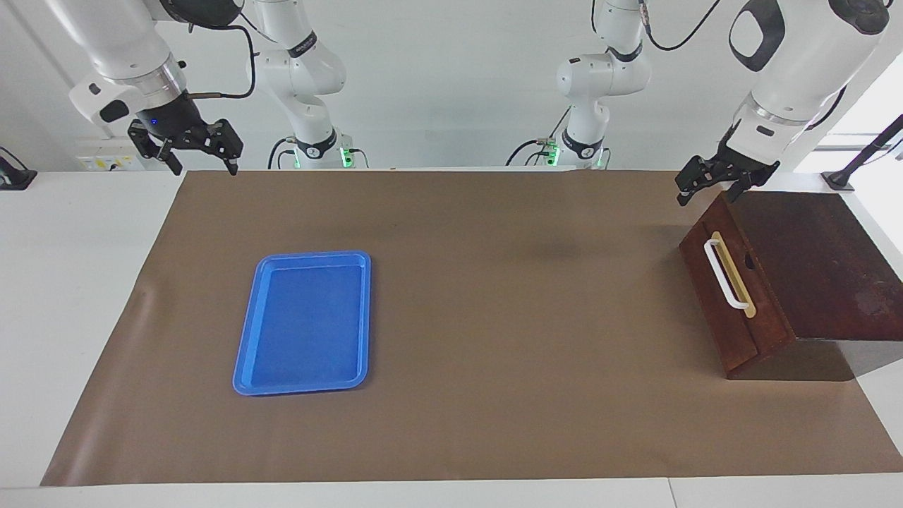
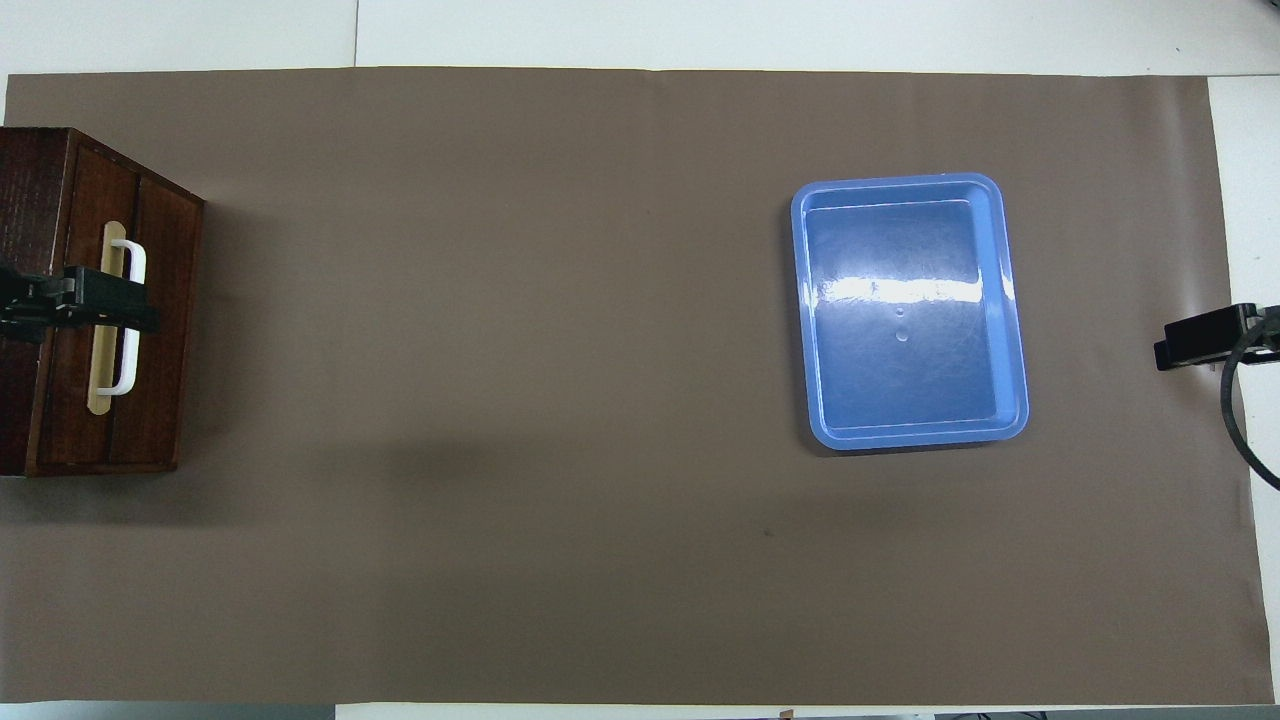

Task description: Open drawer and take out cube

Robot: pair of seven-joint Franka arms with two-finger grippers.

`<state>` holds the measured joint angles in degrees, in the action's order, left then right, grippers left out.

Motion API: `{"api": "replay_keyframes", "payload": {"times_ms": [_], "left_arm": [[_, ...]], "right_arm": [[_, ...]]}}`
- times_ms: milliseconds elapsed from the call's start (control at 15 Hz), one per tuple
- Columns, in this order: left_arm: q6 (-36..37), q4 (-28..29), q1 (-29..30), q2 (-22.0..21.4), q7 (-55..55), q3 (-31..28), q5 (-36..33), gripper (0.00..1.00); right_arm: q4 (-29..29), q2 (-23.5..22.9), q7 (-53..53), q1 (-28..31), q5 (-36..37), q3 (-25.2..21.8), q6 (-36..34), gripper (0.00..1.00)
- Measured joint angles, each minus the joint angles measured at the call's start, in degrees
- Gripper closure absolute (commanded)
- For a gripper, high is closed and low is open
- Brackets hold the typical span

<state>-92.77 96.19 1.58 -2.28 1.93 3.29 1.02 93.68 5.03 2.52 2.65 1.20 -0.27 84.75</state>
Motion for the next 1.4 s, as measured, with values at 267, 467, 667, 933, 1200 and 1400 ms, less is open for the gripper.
{"api": "replay_keyframes", "payload": {"times_ms": [267,467,667,933,1200,1400], "left_arm": [[-0.3,0.0,0.02,0.0,-0.02,-0.06,0.0,0.0],[-4.35,0.89,0.0,0.07,-1.34,-0.05,-2.27,0.0],[-11.08,4.55,-0.06,1.0,-2.26,-0.02,-5.71,0.0],[-21.57,9.93,-0.07,5.57,-2.76,-0.01,-13.88,0.0],[-28.0,12.9,-0.18,10.15,-2.85,0.02,-19.04,0.0],[-31.04,14.84,-0.18,10.62,-2.86,-0.09,-23.2,0.0]], "right_arm": [[0.0,0.0,0.0,0.0,0.0,0.0,0.0,0.0],[0.0,0.0,0.0,0.0,0.0,0.0,0.0,0.0],[0.0,0.0,0.0,0.0,0.0,0.0,0.0,0.0],[0.0,0.0,0.0,0.0,0.0,0.0,0.0,0.0],[0.0,0.0,0.0,0.0,0.0,0.0,0.0,0.0],[0.0,0.0,0.0,-0.01,0.0,0.05,0.0,0.0]]}}
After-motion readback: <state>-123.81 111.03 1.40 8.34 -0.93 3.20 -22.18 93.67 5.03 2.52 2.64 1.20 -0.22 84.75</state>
